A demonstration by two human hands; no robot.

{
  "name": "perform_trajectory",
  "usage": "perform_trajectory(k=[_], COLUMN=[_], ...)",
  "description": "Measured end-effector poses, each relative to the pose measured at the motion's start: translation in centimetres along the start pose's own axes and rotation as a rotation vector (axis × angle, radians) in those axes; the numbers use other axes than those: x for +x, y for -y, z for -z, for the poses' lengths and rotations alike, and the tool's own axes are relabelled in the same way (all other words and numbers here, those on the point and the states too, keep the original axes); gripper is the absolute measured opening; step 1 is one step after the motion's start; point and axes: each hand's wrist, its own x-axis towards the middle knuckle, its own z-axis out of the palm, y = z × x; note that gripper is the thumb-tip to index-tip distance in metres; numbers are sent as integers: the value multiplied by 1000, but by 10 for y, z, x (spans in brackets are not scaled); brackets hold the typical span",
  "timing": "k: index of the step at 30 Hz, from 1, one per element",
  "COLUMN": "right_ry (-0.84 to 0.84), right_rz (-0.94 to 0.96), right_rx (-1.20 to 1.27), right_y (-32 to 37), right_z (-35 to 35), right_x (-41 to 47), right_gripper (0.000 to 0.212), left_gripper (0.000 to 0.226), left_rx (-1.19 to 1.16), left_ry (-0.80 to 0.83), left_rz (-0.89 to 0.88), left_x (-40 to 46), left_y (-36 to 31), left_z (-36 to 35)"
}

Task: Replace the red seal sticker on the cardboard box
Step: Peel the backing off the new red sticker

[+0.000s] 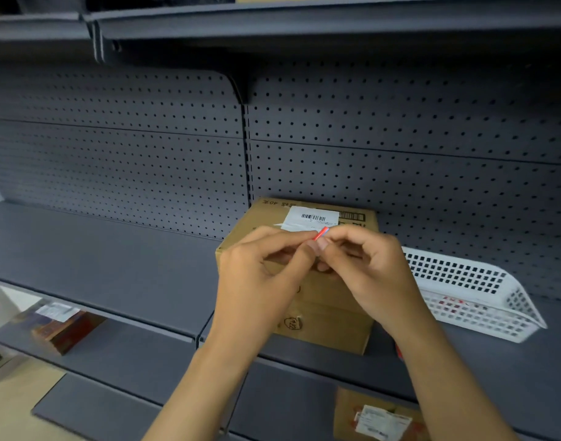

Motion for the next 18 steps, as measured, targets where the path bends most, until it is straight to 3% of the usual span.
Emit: perform_trajectory(k=[4, 10, 18], right_ry=[-44, -82, -122], right_rz=[5, -9, 36], right_rx=[-81, -131, -126], right_y=[8, 13, 24], right_z=[-14, -31, -52], right_x=[1, 1, -1], right_gripper=[9, 10, 14], left_gripper=[15, 15, 15], left_rx=[52, 282, 134], left_ry=[20, 79, 58], left_rz=[-63, -345, -241], left_x=[7, 19, 21], left_y=[0, 13, 18], left_z=[17, 41, 52])
